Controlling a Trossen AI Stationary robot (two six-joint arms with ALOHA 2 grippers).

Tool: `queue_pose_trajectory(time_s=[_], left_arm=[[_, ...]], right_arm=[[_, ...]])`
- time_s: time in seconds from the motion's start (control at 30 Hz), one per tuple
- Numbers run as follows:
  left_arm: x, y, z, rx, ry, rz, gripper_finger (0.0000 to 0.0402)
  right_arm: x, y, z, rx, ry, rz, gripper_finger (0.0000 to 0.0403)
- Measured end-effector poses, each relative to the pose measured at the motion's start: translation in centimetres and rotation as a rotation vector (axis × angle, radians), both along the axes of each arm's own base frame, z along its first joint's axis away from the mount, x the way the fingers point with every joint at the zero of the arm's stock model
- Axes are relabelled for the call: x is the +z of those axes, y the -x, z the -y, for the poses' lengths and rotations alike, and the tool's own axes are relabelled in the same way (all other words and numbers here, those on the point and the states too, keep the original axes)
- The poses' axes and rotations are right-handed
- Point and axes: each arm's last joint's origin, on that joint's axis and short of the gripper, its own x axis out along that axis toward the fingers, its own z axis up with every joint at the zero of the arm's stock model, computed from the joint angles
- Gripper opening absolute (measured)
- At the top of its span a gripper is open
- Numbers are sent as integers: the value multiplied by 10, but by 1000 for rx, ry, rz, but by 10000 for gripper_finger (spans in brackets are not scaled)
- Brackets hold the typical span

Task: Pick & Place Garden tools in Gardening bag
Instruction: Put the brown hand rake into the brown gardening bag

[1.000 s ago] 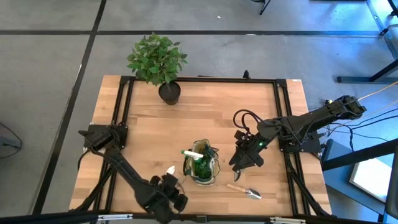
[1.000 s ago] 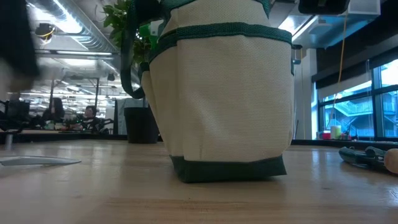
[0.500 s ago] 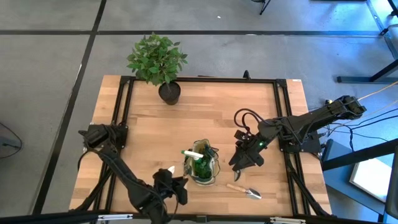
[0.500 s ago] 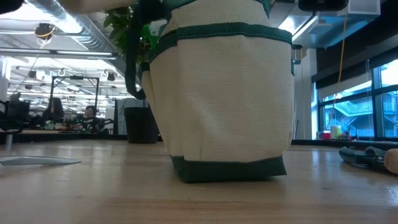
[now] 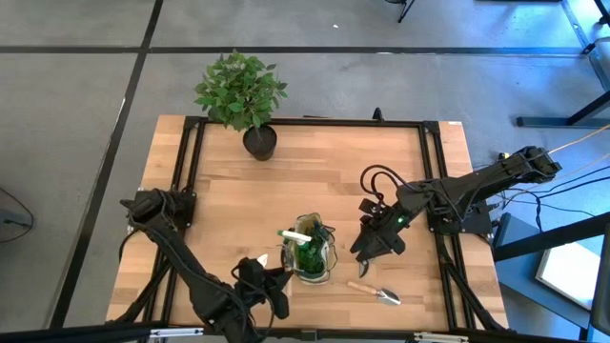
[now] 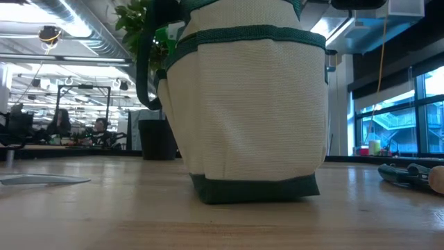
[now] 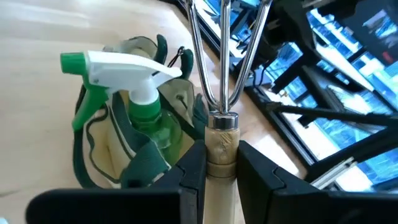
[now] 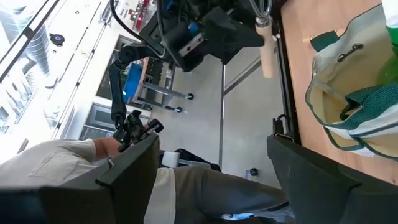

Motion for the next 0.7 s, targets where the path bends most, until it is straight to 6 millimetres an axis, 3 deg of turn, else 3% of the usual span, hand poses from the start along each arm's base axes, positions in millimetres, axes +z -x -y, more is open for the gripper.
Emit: queue_pose_trajectory(time_s=[0.17,0.43,0.7], left_arm=[[-6,-5,-7,30,-80,-18,53],[-41,-22,-14,94,-167,-53,53],[-45,-27,-16,129,-197,9,53]], right_arm=[[0,0,0,-17,-56,-50,307],[4,-1,0,-28,-149,-84,307],[4,-1,-1,-30,-157,-87,307]])
